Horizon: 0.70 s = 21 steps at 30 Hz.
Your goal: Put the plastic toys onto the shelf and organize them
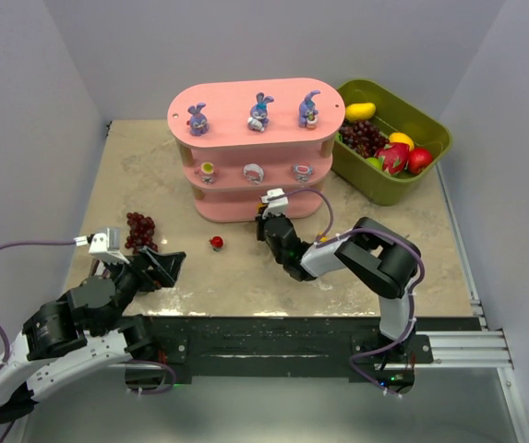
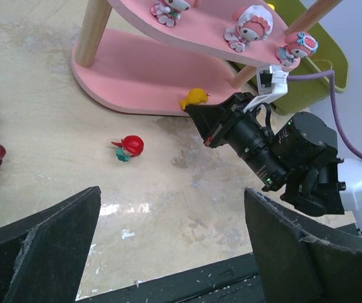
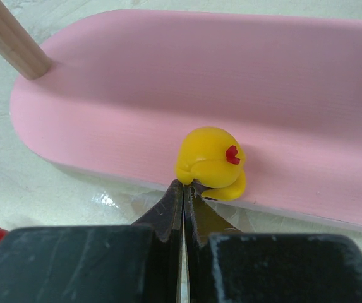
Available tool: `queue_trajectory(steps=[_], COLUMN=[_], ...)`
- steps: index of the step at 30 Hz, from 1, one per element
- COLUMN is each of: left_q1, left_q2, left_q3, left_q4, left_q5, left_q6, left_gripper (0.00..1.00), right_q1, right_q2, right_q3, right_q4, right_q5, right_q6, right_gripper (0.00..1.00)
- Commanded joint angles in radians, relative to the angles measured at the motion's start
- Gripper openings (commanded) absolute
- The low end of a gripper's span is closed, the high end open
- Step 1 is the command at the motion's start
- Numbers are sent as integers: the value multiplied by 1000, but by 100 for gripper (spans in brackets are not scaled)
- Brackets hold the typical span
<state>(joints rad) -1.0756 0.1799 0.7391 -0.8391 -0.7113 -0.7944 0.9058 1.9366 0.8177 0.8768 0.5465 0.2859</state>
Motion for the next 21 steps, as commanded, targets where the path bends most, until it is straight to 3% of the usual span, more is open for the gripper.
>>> queue_trajectory(steps=[1,11,17,21], left_q1=[-1,-1,-1,-1], left_q2=[-10,-11,-7,-10], left_q3=[5,5,5,5], left_q4=[9,11,11,14], left_q5=[-27,-27,-25,-22], left_q6=[-19,-20,-20,-17], left_gripper=[100,99,99,100], right_q1=[-7,-5,-4,-4], right_q2=[9,-123,-224,-341], right_q3=[40,-75,-141,-157], right_q4=[22,50,-33,-189], right_q5=[10,-57,-79,-27], right_q6=[-17,-19,45,120], right_gripper=[0,0,0,0])
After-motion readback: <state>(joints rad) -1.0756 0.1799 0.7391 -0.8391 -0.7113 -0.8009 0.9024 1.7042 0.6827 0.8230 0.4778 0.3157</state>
